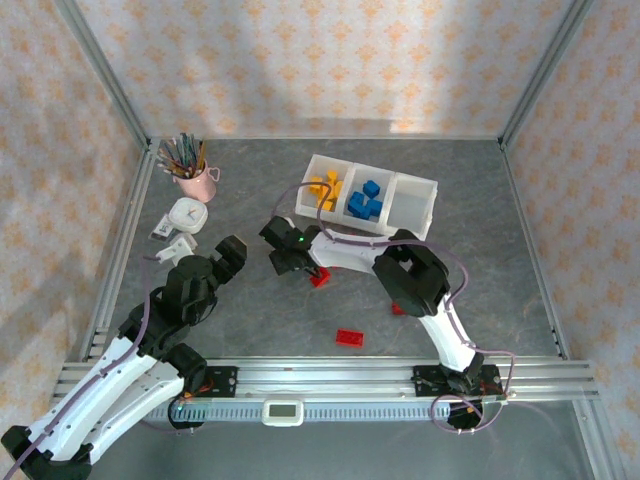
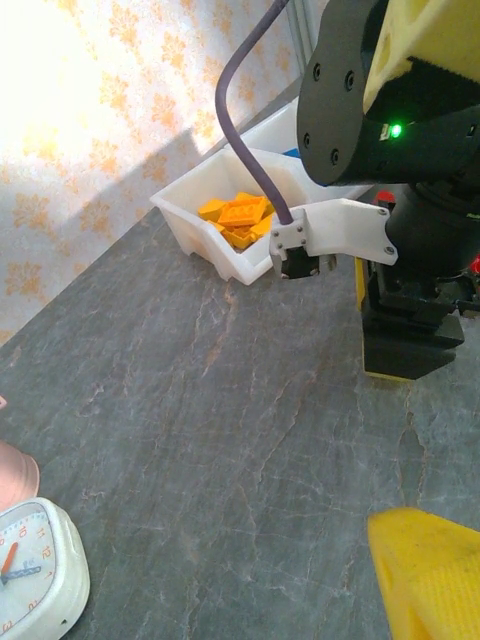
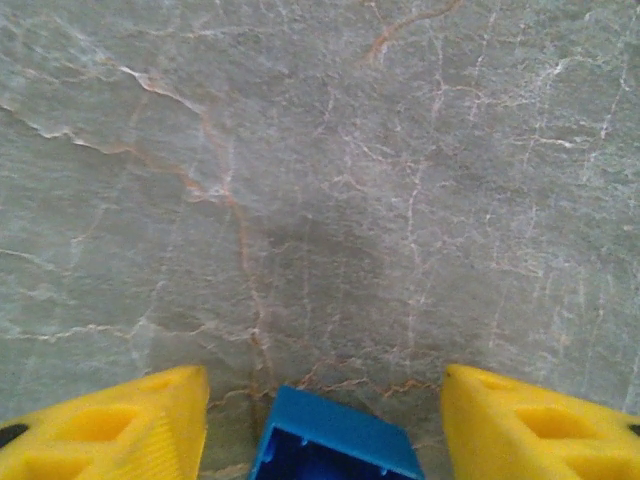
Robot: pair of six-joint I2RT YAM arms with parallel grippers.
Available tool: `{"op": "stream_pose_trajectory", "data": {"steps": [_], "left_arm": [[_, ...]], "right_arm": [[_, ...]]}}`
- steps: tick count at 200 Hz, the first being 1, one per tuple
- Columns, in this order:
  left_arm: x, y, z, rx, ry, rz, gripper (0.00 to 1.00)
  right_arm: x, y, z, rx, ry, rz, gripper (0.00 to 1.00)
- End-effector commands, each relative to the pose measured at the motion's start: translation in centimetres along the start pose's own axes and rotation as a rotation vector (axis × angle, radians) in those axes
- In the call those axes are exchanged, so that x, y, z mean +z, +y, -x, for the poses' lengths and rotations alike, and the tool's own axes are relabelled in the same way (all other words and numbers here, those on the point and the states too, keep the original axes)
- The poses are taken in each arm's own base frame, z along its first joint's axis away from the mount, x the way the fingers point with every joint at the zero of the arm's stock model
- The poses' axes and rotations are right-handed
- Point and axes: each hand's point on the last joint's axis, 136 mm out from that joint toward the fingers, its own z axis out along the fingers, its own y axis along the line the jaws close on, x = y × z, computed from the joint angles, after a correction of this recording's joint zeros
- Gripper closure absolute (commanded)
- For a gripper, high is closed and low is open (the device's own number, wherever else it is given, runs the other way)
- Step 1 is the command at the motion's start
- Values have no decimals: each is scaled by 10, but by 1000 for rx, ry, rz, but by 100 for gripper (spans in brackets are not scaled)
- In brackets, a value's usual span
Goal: Sort the legos into containers by color
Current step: Pick up the lego from the center of the table.
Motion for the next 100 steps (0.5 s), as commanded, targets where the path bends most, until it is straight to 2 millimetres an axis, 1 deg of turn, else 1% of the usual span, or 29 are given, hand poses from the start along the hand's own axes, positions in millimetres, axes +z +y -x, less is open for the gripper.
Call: {"op": "stream_pose_trajectory", "data": {"steps": [1,29,45,68,79,92,100], "left_arm": [[4,7,-2,-2,-3,26,1],[7,4,-4,4,9,22,1],[8,3,-5,9,16,27,1],[10,-5,-3,19,23,18,1],[11,-9,-2,30,25,18,1],[13,-16,1,58,29,16,1],[14,-19,2,79,32,24,1]], "right_arm": [[0,-6,4,21,2,-27,45],[-4,-5,6,22,-3,-11,58],[-13,-1,11,21,-9,20,62],[-32,1,24,30,-41,61,66],[-47,0,33,42,-64,84,66],[-62,-6,43,58,-96,96,66],[-72,-13,50,76,-118,97,66]]}}
